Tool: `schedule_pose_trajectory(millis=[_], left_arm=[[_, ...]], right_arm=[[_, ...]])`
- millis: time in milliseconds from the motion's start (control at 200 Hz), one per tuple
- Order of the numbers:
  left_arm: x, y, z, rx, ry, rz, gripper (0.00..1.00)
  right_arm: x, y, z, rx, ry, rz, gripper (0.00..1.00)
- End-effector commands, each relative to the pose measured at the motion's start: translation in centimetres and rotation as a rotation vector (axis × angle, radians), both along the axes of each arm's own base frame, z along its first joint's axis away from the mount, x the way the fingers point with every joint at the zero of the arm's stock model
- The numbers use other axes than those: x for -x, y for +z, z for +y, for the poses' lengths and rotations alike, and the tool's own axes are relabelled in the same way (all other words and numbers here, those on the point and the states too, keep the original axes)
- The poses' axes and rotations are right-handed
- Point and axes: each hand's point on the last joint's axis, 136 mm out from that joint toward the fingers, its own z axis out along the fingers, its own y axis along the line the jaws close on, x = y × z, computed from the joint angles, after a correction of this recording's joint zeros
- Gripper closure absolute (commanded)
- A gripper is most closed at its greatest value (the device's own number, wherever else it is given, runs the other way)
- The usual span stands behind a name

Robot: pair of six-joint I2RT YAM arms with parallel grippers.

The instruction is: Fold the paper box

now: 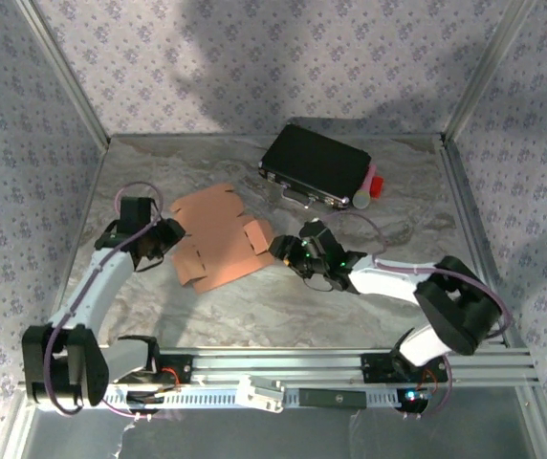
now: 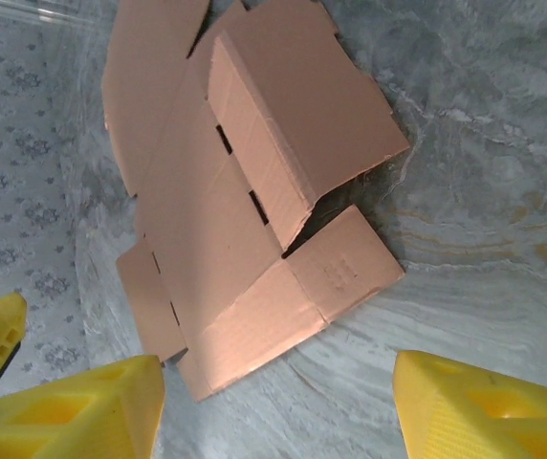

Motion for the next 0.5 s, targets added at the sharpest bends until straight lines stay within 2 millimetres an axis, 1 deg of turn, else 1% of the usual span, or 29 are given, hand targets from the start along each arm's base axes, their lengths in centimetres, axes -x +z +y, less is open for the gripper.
schedule_pose_trajectory(millis=[0, 65, 180, 270, 345, 420, 495], left_arm=[[0.4, -0.2, -1.1, 0.031, -0.087, 0.051, 0.58], [1.0, -0.7, -1.1, 0.048, -0.064, 0.054, 0.58], [3.0, -1.2, -1.4, 0.105, -0.015, 0.037, 0.56], [4.6, -1.4, -1.7, 0.12, 0.003, 0.013, 0.53], [5.4, -1.5, -1.8, 0.126, 0.009, -0.002, 0.52], [5.9, -1.8, -1.9, 0.127, 0.003, 0.0, 0.52], [6.3, -2.1, -1.9, 0.122, -0.011, 0.015, 0.52]], right_arm=[[-1.6, 0.9, 1.5, -0.126, -0.065, -0.007, 0.34], [-2.3, 0.3, 1.9, -0.159, -0.096, 0.003, 0.35], [-3.3, -0.9, 2.8, -0.226, -0.136, 0.03, 0.38], [-3.9, -2.6, 3.1, -0.268, -0.177, 0.073, 0.41], [-4.5, -3.8, 3.2, -0.299, -0.211, 0.103, 0.42], [-5.0, -3.9, 3.3, -0.339, -0.231, 0.084, 0.45], [-5.2, -4.1, 3.0, -0.34, -0.249, 0.084, 0.46]])
